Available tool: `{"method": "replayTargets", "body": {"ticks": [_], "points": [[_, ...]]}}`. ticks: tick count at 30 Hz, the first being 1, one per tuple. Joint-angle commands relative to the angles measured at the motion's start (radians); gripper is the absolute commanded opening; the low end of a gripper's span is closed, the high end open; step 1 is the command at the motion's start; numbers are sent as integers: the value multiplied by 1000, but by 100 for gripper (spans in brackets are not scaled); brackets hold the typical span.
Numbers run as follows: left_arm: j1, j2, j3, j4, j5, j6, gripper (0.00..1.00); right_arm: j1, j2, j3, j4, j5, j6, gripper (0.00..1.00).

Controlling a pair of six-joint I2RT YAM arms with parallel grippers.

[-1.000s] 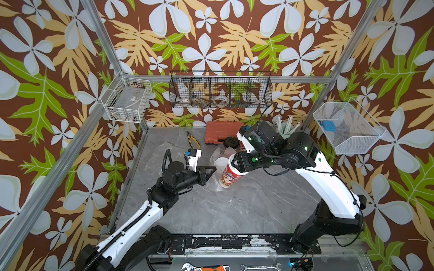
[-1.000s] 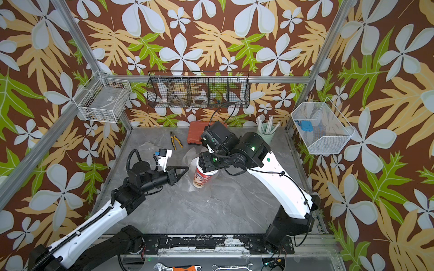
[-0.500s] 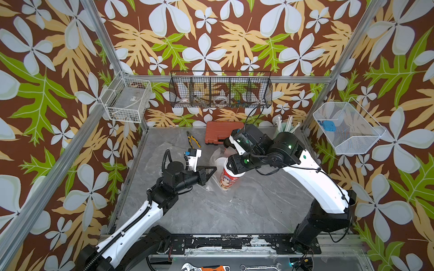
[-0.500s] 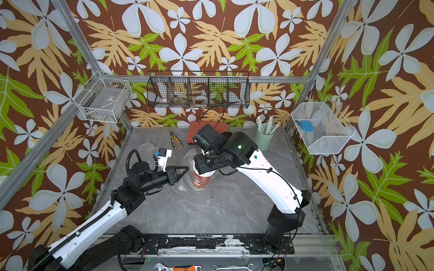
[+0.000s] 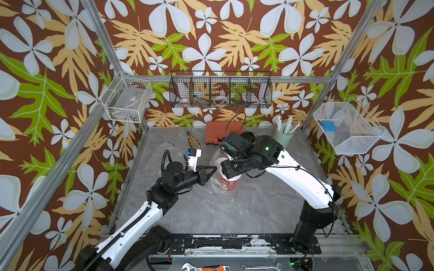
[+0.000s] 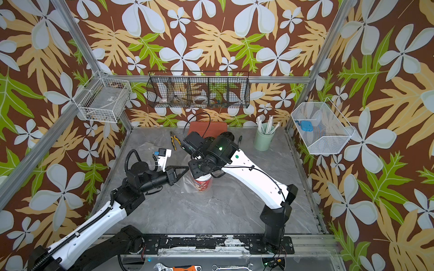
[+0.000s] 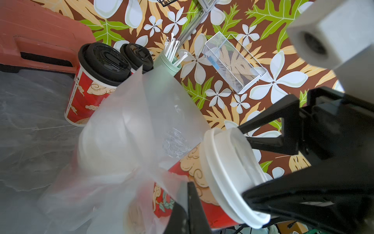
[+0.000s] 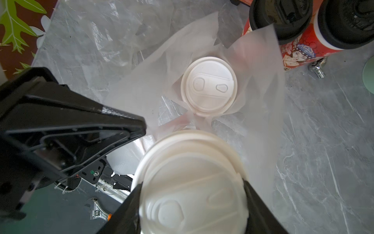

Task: Pack milk tea into plastic carrier bags
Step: Place the milk tea cup in the plastic carrier bag.

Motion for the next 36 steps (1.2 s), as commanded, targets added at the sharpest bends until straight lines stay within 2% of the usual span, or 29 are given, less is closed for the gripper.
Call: {"method": "replayTargets", "body": {"ticks": [1, 13, 36], "points": [[0, -6, -1, 37, 16, -2, 0, 0, 18, 3, -6, 24, -17, 54], [0, -10, -4, 46, 14, -10, 0, 0, 27, -110, 35, 17, -18, 52], [0, -15, -12, 81, 41, -31, 0, 0, -48, -395, 252, -19, 27, 52]]}}
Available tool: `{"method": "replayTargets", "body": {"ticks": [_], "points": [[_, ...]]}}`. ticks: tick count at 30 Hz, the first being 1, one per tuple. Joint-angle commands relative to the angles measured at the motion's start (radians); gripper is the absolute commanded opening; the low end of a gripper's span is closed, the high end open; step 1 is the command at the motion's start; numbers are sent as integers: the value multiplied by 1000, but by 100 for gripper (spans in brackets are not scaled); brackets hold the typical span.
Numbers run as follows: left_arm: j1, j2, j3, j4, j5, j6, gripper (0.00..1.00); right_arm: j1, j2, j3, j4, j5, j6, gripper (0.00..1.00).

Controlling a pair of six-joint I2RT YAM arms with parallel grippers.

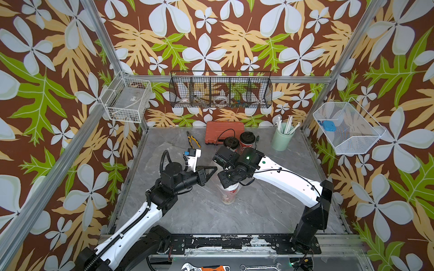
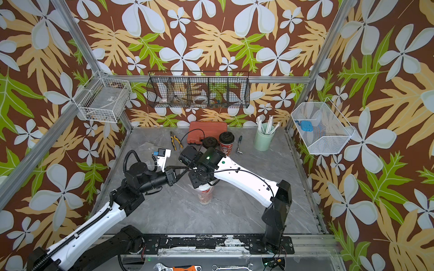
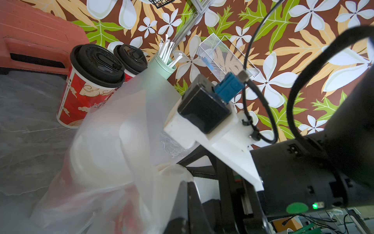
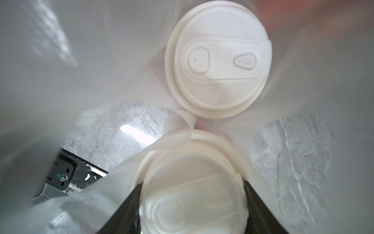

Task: Pack milk tea into plastic carrier bags
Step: Place the milk tea cup in the plastic carrier bag.

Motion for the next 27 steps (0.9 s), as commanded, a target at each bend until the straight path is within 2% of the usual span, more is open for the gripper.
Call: {"method": "replayTargets", "body": {"ticks": [1, 14, 27], "points": [[0, 0, -3, 60, 25, -14, 0, 0, -9, -24, 40, 10, 21, 52], [0, -13, -11, 60, 15, -16, 0, 0, -19, -134, 101, -8, 35, 55], [0, -4, -21, 55, 15, -8, 0, 0, -38, -76, 63, 5, 49, 69]]}}
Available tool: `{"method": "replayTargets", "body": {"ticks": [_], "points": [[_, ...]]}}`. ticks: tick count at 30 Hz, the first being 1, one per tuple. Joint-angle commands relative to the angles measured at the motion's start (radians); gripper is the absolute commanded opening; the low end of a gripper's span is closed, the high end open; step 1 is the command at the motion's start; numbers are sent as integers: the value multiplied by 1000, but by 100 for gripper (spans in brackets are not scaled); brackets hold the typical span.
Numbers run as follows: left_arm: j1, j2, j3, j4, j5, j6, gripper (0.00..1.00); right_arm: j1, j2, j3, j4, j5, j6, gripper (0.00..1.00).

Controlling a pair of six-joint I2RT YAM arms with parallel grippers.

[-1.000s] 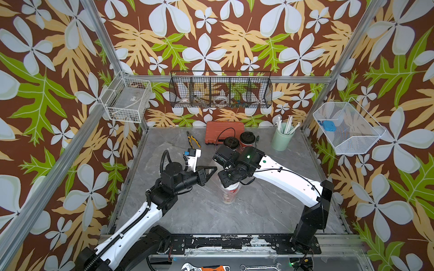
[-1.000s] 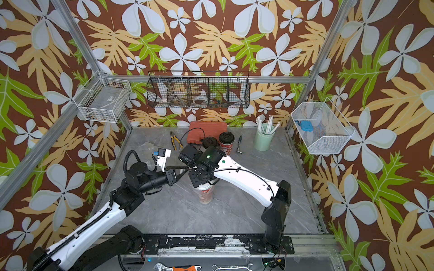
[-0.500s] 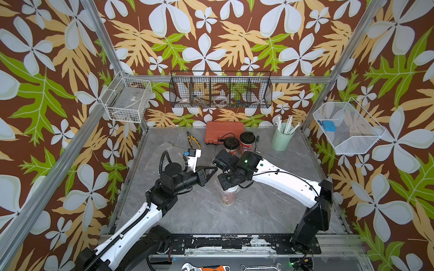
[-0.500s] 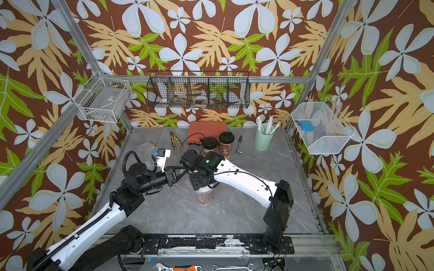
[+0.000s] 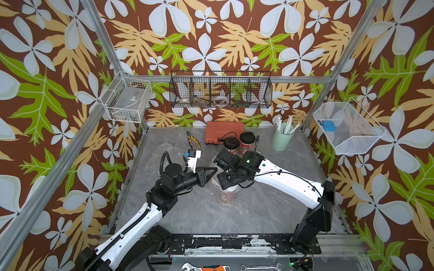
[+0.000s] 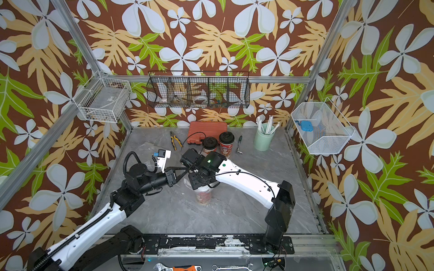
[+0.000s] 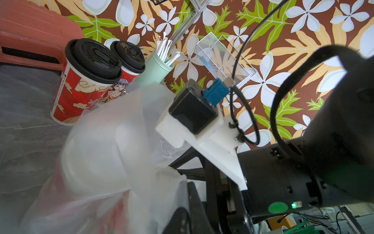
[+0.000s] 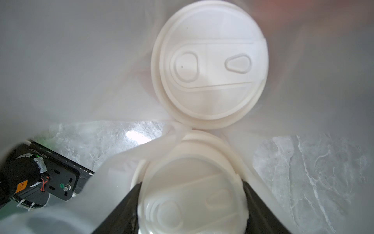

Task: Pack milk tea into plastic carrier bags
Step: Place the milk tea cup in the plastic carrier bag, then pick up the straw from the container.

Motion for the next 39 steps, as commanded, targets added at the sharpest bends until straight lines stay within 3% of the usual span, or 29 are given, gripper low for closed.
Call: {"method": "replayTargets", "body": {"ticks": [1, 13, 21, 33, 39], "points": [[0, 4, 0, 34, 3, 10, 0, 1, -7, 13, -29, 8, 11, 70], [0, 12, 0, 39, 8, 9, 0, 8, -6, 23, -39, 2, 13, 77], [0, 8, -2, 37, 6, 9, 0, 9, -8, 45, -56, 10, 17, 74], [0, 0, -1, 14, -24, 16, 0, 8, -34, 205, -147, 78, 7, 70], [1, -4, 13, -24, -50, 30, 0, -62, -41, 302, -182, 120, -37, 69]]}}
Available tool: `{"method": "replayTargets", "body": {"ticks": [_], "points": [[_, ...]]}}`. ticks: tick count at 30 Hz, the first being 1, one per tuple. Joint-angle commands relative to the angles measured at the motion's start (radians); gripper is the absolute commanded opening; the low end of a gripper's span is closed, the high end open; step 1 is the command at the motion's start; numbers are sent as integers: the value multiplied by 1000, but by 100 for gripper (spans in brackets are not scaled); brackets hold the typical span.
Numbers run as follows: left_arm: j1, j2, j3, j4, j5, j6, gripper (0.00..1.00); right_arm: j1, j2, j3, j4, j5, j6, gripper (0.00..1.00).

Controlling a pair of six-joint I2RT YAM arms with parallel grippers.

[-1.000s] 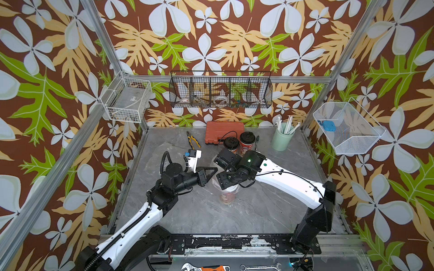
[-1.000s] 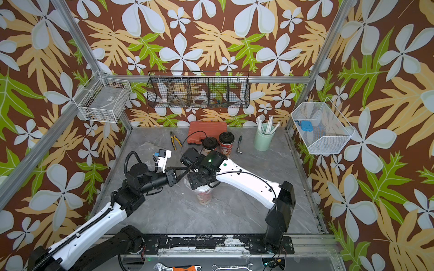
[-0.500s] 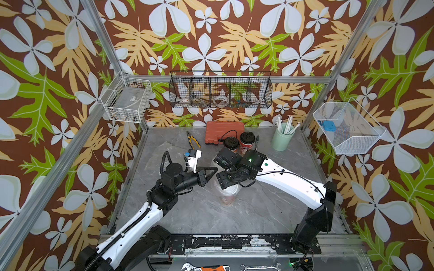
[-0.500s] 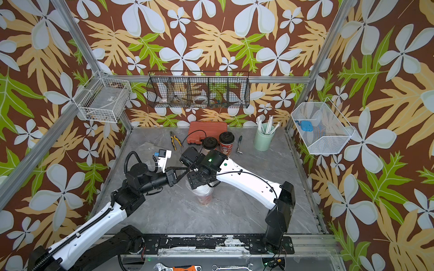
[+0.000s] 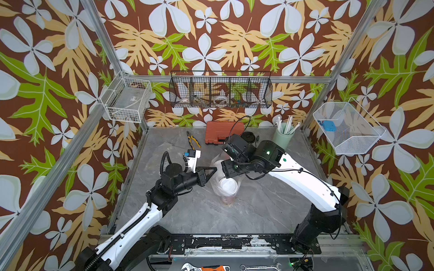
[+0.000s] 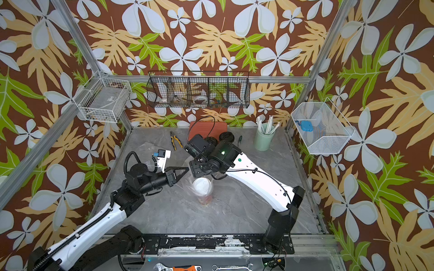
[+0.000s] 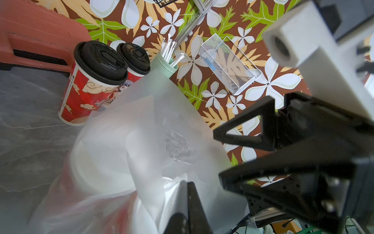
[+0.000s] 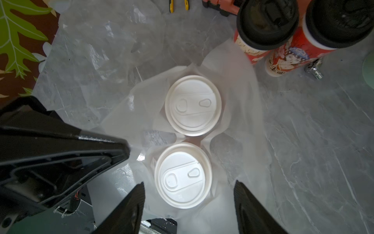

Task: Pack milk tea into plastic carrier bags
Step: Pick up the straw from the container.

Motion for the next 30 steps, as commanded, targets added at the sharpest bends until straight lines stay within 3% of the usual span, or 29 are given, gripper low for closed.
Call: {"method": "replayTargets", "body": {"ticks": [1, 13, 23, 30], "points": [[0, -6, 14, -15, -28, 16, 0, -46, -12, 29, -39, 50, -43, 69], [1, 7, 46, -56, -39, 36, 0, -394, -45, 18, 89, 30, -195, 63], [0, -3, 28, -60, -55, 25, 0, -642, 15, 7, 203, -23, -279, 60], [0, -5, 22, -50, -47, 21, 0, -853, 45, -72, 396, -81, -336, 55]]}}
